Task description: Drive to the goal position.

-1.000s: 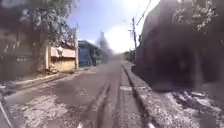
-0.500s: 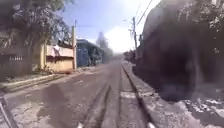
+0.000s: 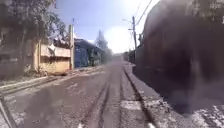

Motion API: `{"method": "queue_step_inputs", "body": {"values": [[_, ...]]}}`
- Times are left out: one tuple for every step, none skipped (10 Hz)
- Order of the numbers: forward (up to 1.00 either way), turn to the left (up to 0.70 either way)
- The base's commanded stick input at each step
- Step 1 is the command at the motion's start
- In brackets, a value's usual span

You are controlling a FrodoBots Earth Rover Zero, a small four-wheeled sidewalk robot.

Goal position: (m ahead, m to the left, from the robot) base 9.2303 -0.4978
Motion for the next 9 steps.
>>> {"method": "queue_step_inputs", "body": {"values": [[0.85,0.0],[0.85,0.0],[0.85,0.0],[0.85,0.0],[0.85,0.0],[0.85,0.0],[0.85,0.0],[0.85,0.0],[0.85,0.0]]}}
